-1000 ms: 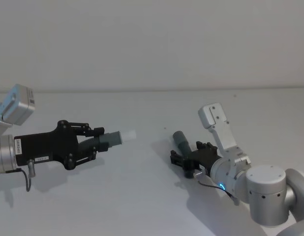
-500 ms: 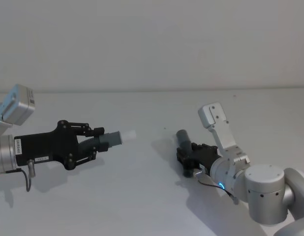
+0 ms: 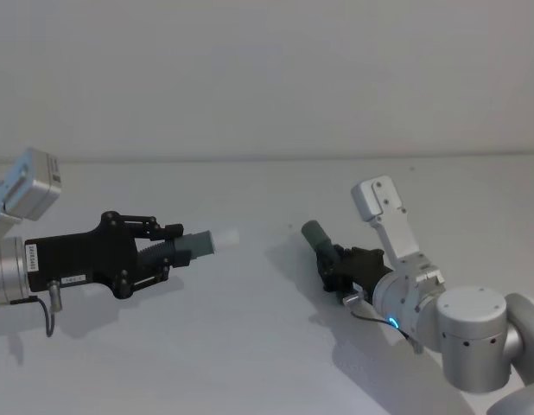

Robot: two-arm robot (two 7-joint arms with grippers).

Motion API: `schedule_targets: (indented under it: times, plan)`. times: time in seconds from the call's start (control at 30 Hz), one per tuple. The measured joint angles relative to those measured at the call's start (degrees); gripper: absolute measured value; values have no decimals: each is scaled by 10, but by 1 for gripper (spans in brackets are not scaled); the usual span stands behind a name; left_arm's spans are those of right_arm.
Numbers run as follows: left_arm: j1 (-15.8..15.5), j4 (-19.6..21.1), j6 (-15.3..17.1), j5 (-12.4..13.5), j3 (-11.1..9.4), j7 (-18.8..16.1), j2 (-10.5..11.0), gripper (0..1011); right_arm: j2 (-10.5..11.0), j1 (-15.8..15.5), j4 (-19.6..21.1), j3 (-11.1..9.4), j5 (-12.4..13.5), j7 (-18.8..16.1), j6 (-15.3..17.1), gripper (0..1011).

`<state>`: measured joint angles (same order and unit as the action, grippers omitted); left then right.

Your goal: Use both hands to pick up one end of the pipe from the table, align the ends, and insert them.

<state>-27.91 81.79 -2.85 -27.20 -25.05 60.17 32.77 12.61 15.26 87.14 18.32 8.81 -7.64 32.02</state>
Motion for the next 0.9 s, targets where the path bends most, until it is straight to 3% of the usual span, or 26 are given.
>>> schedule_targets:
  times: [0.3, 0.9]
  plan:
    - [0, 0, 0, 0, 0, 0, 0, 341, 22, 1, 7, 6, -9, -34, -57, 229]
    - [0, 0, 0, 0, 0, 0, 0, 341, 93, 12, 16, 27, -30, -137, -228, 227]
